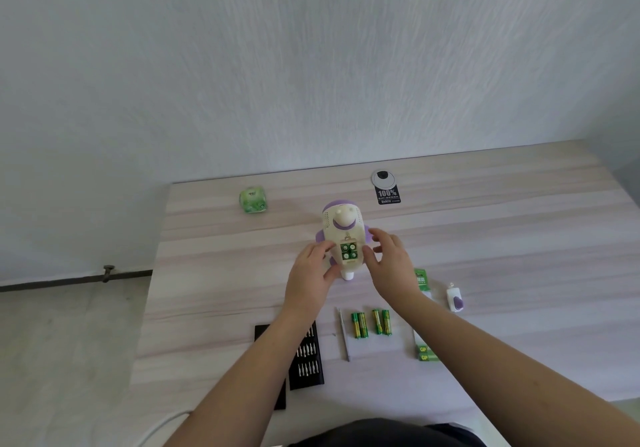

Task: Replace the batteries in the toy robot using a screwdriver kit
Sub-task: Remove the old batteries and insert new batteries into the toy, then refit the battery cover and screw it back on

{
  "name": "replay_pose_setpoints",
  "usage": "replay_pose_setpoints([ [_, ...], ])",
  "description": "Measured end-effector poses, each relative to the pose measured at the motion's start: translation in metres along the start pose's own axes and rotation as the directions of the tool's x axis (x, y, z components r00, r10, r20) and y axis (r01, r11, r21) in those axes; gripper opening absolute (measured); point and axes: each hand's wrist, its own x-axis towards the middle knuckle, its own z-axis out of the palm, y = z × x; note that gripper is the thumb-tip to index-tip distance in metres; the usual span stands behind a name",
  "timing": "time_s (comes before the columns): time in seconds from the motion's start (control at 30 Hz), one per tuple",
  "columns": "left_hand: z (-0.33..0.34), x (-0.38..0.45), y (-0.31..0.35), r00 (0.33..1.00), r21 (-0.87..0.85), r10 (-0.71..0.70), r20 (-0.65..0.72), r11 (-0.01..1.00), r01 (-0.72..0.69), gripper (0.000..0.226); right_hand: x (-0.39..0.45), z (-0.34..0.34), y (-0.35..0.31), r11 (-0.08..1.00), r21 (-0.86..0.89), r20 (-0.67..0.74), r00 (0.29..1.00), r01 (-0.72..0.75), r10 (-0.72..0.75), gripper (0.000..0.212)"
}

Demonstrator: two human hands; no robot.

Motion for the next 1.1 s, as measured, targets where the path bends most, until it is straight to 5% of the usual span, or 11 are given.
replay_pose_setpoints([
  [0.3,0.003,-0.002,0.007,0.954,-0.289,-0.228,0.196,0.916,0.278,0.062,0.009,0.004,-0.004,0.997,0.034,0.167,0.984,-0.070,0.063,0.052],
  [0.5,0.005,-0.011,0.000,0.952,-0.240,-0.246,0.183,0.928,0.286,0.052,0.010,0.000,0.000,0.999,0.000,0.176,0.983,-0.044,0.044,0.049],
  [0.77,-0.006,-0.015,-0.003,0.994,-0.111,-0.112,-0.004,0.988,0.111,0.052,0.009,-0.004,0.008,0.998,-0.067,0.243,0.970,0.009,0.008,0.048],
  [1.1,-0.025,0.004,-0.008,0.990,0.098,0.120,0.071,0.987,-0.126,0.081,0.008,-0.015,0.017,0.975,-0.137,0.330,0.936,0.177,-0.123,0.043],
])
